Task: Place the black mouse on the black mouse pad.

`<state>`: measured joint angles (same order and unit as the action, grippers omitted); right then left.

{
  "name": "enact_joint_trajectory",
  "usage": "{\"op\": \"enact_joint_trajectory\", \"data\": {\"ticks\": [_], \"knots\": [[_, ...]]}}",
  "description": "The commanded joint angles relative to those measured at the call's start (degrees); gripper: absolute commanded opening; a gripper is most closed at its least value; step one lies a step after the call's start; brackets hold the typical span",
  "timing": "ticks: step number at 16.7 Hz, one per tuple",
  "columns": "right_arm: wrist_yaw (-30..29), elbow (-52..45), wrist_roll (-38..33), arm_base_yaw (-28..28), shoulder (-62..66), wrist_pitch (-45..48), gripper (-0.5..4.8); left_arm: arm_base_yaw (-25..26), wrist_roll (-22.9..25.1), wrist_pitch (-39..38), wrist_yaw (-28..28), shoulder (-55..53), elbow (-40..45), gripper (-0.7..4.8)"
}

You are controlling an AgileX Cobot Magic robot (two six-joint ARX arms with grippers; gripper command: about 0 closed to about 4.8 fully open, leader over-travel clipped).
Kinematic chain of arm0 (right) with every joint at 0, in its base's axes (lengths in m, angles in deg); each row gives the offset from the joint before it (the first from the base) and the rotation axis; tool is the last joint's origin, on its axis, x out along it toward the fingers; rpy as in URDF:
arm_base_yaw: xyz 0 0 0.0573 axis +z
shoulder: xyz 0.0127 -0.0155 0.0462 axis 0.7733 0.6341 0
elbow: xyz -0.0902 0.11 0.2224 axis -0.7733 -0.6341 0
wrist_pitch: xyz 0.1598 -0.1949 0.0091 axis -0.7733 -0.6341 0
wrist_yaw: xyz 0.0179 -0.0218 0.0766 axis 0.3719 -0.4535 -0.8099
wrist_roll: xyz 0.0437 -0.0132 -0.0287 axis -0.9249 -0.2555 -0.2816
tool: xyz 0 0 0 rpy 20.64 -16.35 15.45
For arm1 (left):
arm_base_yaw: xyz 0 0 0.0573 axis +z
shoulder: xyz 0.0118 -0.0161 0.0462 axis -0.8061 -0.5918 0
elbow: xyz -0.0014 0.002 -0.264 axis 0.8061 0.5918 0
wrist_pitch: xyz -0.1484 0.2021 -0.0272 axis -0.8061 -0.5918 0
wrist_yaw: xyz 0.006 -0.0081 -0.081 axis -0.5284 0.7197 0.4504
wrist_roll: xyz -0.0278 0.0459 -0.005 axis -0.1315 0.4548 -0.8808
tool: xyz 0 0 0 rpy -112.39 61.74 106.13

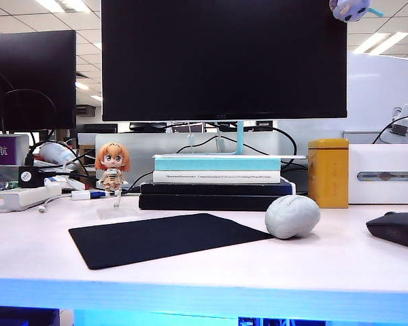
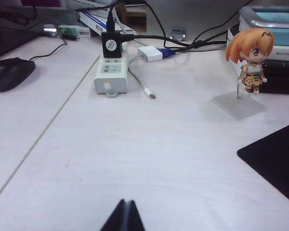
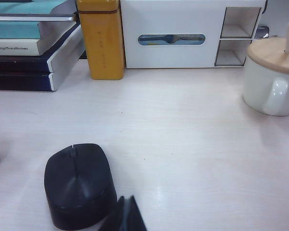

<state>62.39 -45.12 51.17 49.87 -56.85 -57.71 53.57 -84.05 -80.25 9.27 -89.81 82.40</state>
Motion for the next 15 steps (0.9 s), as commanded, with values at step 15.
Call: {"op": "enact_joint_trajectory", "data": {"ticks": [15], "knots": [[4.1, 14.9, -10.1, -0.1, 0.4, -1.2, -0.02, 0.0, -8.1, 2.7, -1.8, -4.9, -15.4, -0.06]]}}
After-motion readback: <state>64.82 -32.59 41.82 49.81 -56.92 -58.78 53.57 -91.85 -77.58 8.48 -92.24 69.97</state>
